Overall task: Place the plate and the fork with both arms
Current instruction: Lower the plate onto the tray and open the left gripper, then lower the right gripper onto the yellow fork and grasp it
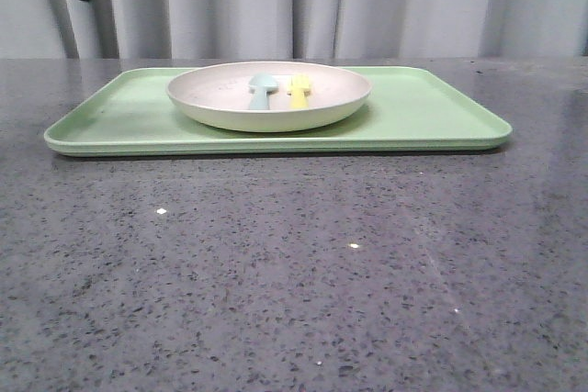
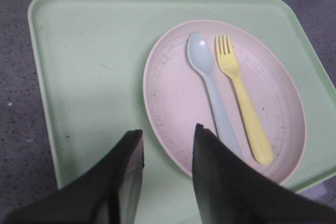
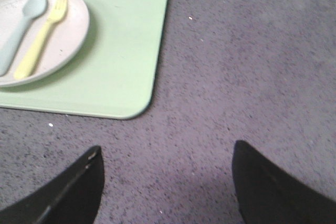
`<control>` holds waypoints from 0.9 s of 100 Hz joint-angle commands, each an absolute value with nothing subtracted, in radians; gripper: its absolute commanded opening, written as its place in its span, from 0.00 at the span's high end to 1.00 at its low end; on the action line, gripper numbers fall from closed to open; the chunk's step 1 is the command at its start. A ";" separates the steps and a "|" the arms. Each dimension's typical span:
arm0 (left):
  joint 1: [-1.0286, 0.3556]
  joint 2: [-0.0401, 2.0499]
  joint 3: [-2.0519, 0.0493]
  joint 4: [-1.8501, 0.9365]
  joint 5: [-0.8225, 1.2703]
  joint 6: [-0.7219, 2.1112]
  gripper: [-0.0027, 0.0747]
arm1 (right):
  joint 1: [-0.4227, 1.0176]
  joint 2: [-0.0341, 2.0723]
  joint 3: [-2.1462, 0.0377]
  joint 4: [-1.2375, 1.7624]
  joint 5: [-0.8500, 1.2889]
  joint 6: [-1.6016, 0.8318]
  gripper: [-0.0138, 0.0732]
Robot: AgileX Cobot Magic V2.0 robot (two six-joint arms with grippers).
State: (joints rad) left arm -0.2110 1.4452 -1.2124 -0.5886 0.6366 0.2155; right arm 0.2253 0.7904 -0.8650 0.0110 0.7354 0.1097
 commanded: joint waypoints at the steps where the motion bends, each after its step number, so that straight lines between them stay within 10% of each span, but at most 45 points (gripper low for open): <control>1: -0.207 1.347 -1.243 -0.540 0.632 0.201 0.67 | 0.249 0.838 -0.943 0.010 0.687 0.106 0.24; 90: -0.207 0.765 -0.924 0.000 0.759 -0.159 0.67 | 0.477 1.471 -1.569 0.061 0.928 0.146 0.24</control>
State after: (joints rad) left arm -0.2086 0.8189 -0.9373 0.0000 0.8212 -0.1436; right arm 0.4618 1.4551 -1.4826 0.0601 0.9457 0.1170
